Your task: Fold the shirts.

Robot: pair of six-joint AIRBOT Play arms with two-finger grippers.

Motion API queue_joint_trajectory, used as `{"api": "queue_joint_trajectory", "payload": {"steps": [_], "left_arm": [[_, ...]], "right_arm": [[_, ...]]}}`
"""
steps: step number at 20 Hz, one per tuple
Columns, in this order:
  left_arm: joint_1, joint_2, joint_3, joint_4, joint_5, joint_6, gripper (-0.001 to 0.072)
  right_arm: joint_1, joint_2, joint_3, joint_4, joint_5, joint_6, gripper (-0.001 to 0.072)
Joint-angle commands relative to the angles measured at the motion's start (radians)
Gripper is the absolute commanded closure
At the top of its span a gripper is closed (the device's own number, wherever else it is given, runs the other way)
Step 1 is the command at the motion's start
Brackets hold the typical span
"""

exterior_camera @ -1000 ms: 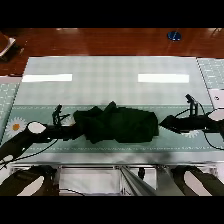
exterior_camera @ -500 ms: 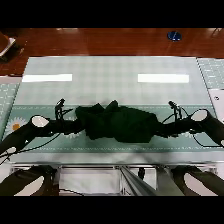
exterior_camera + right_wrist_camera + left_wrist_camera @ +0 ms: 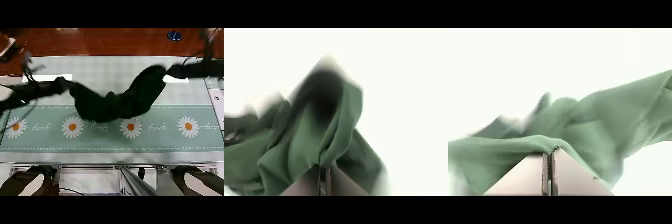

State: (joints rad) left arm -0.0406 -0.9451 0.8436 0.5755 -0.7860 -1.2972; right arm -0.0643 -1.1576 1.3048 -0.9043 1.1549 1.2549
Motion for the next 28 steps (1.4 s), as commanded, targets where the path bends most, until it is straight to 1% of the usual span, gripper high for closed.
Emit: {"api": "queue_joint_trajectory", "payload": {"steps": [1, 3, 5, 7, 10, 14, 16, 17, 18, 19, 20, 21, 23, 25, 26, 28], "left_arm": [[0.084, 0.099, 0.315, 0.0, 0.012, 0.003, 0.0689], [0.129, 0.16, 0.462, 0.0, 0.037, 0.003, 0.0689], [0.19, 0.225, 0.57, 0.008, 0.042, 0.007, 0.0689], [0.255, 0.301, 0.631, 0.074, 0.042, 0.006, 0.0689], [0.364, 0.435, 0.643, 0.187, 0.044, 0.002, 0.0689], [0.477, 0.574, 0.643, 0.253, 0.032, 0.002, 0.0689], [0.513, 0.612, 0.643, 0.31, -0.037, 0.002, 0.0689], [0.531, 0.616, 0.641, 0.339, -0.105, -0.013, 0.0689], [0.547, 0.613, 0.631, 0.351, -0.177, -0.043, 0.0689], [0.563, 0.606, 0.601, 0.349, -0.252, -0.052, 0.0689], [0.57, 0.595, 0.55, 0.341, -0.311, -0.06, 0.0689], [0.57, 0.587, 0.484, 0.323, -0.341, -0.069, 0.0689], [0.57, 0.555, 0.312, 0.23, -0.346, -0.066, 0.0689], [0.551, 0.476, 0.143, 0.126, -0.313, -0.006, 0.0689], [0.52, 0.415, 0.073, 0.087, -0.278, 0.034, 0.0689], [0.418, 0.263, 0.006, 0.079, -0.19, 0.096, 0.0689]], "right_arm": [[-0.01, -0.002, 0.489, -0.1, 0.085, 0.051, 0.0688], [-0.01, 0.022, 0.68, -0.163, 0.118, 0.07, 0.0688], [-0.01, 0.09, 0.756, -0.225, 0.11, 0.076, 0.0688], [-0.01, 0.184, 0.756, -0.311, 0.106, 0.08, 0.0688], [-0.01, 0.297, 0.756, -0.48, 0.134, 0.13, 0.0688], [-0.009, 0.414, 0.698, -0.555, 0.177, 0.158, 0.0688], [-0.009, 0.451, 0.651, -0.569, 0.226, 0.168, 0.0688], [-0.009, 0.467, 0.613, -0.569, 0.24, 0.173, 0.0688], [-0.009, 0.478, 0.569, -0.568, 0.246, 0.175, 0.0688], [-0.009, 0.483, 0.512, -0.56, 0.253, 0.18, 0.0688], [-0.009, 0.484, 0.449, -0.545, 0.259, 0.182, 0.0688], [-0.009, 0.481, 0.376, -0.523, 0.253, 0.182, 0.0688], [-0.009, 0.46, 0.211, -0.479, 0.208, 0.182, 0.0688], [-0.01, 0.402, 0.064, -0.457, 0.121, 0.181, 0.0688], [-0.009, 0.354, 0.012, -0.446, 0.074, 0.181, 0.0688], [-0.009, 0.224, -0.025, -0.418, 0.011, 0.164, 0.0687]]}}
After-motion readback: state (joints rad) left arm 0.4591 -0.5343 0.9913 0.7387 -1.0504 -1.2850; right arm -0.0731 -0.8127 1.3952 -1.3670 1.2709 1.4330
